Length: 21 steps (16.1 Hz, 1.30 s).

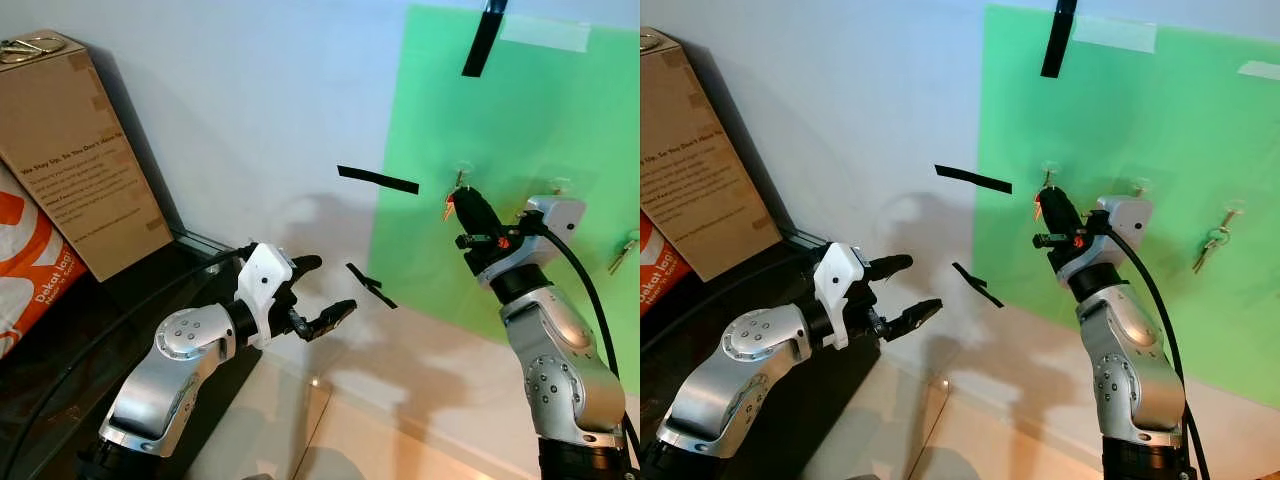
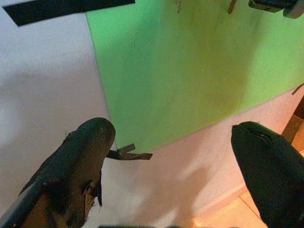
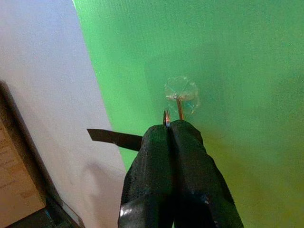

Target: Hang keys on a hook

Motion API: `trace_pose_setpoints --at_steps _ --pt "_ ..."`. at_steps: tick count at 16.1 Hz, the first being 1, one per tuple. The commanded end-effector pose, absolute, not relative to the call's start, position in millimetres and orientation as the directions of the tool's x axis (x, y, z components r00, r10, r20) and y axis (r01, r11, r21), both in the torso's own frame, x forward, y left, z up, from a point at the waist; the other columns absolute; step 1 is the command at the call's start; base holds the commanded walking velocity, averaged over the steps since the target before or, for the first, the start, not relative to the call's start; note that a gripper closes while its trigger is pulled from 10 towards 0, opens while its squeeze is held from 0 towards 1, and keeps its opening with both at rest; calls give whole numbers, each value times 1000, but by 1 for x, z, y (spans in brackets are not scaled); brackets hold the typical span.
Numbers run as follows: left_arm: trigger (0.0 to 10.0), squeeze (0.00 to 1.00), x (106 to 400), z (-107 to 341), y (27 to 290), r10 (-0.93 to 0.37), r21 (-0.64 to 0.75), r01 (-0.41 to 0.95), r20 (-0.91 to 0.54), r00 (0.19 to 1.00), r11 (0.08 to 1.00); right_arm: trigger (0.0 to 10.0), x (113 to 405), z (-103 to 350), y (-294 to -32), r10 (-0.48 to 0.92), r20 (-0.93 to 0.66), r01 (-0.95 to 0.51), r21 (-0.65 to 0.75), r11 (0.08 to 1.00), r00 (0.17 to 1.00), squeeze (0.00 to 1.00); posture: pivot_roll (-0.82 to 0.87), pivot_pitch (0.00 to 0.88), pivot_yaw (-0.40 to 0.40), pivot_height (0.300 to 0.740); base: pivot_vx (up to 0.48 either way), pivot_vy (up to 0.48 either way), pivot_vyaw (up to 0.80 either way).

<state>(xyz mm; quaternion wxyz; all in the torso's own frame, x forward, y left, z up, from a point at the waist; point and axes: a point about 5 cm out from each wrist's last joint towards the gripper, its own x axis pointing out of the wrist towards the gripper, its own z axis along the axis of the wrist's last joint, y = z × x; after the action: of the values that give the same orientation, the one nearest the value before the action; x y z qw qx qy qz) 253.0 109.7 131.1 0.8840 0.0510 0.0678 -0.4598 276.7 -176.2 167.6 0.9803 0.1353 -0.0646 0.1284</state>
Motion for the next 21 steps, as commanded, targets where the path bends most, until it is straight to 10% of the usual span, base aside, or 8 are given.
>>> trace_pose_setpoints --at_steps 1,21 --pt "10000 67 252 135 110 -814 35 829 -167 556 559 10000 277 173 -173 242 184 -285 260 923 953 0 -57 0 45 740 0 0 0" --pt "10000 67 252 137 109 -824 32 840 -173 539 542 10000 283 143 -185 128 -34 -99 452 886 991 0 -56 0 52 740 0 0 0"
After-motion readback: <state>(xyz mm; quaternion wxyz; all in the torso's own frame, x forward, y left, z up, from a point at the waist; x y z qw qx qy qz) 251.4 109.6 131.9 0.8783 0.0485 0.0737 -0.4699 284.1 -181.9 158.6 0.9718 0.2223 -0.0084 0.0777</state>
